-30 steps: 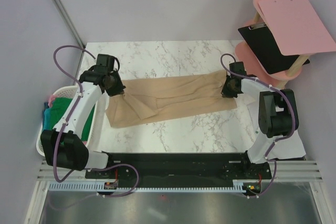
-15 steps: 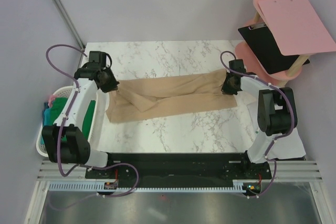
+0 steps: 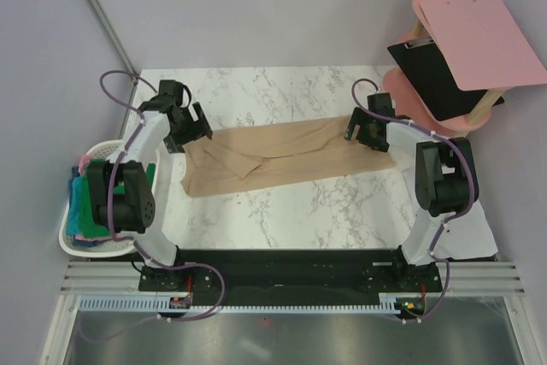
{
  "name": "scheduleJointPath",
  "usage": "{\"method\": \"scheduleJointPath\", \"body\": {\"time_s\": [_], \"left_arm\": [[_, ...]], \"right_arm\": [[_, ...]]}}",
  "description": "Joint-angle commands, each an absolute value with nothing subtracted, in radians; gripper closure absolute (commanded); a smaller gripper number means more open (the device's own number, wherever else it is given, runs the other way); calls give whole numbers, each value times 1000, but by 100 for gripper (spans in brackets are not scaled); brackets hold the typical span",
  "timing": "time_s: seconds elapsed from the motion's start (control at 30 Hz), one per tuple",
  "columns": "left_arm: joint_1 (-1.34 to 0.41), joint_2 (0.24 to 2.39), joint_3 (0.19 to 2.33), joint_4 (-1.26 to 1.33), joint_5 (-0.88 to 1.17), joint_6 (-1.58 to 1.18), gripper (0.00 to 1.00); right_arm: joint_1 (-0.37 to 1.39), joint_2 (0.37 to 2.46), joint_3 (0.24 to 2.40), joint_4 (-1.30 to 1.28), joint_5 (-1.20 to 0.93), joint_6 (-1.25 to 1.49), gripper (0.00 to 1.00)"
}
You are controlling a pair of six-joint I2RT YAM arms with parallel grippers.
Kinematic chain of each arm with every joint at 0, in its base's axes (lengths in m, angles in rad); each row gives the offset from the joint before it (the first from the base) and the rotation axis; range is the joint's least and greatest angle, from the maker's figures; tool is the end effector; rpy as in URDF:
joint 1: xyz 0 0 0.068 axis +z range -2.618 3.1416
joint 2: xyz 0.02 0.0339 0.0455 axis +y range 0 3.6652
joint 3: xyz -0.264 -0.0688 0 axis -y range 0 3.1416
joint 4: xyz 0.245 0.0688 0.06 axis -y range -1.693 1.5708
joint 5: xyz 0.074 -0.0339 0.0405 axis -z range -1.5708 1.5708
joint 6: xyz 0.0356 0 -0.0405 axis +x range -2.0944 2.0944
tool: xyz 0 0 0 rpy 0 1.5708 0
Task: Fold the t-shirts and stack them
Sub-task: Fold the other side of the tshirt into a rectangle
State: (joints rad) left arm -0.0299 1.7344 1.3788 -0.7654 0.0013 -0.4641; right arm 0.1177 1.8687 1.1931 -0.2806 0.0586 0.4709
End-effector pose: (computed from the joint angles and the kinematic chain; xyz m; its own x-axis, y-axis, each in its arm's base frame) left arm 0.3610 -0.0108 0.2462 -0.8186 -0.4233 -0.3883 -0.3757 0.9059 -0.1957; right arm 0.3869 0.0437 0.1700 -0.7610 0.3661 -0.5356 0.2935 0.9305 0.2190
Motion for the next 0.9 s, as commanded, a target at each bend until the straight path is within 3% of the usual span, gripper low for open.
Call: {"method": "scheduleJointPath", "body": {"time_s": [0.0, 0.13, 0.27, 0.33, 0.5, 0.7, 0.8, 0.87], "left_arm": [[-63, 1502, 1240, -654, 34, -443, 0], [-115, 1411, 1108, -568, 159, -466, 5], [-221, 1420, 1048, -514, 167, -489, 34], [-282, 1462, 1034, -499, 149, -511, 40], [-377, 1581, 1035, -469, 117, -548, 34], [-445, 1672, 1066, -459, 58, -560, 33], [-448, 1718, 1080, -457, 34, -561, 35], [-448, 1741, 1091, -459, 17, -557, 42]], "right_arm": [[135, 1766, 1138, -272, 144, 439, 2], [167, 1704, 1124, -264, 166, 422, 2], [183, 1663, 1111, -259, 161, 416, 2], [183, 1646, 1106, -259, 160, 414, 2], [181, 1621, 1088, -258, 146, 414, 2], [181, 1611, 1072, -259, 144, 413, 2], [181, 1612, 1071, -259, 141, 411, 2], [181, 1615, 1071, -258, 141, 410, 2]]}}
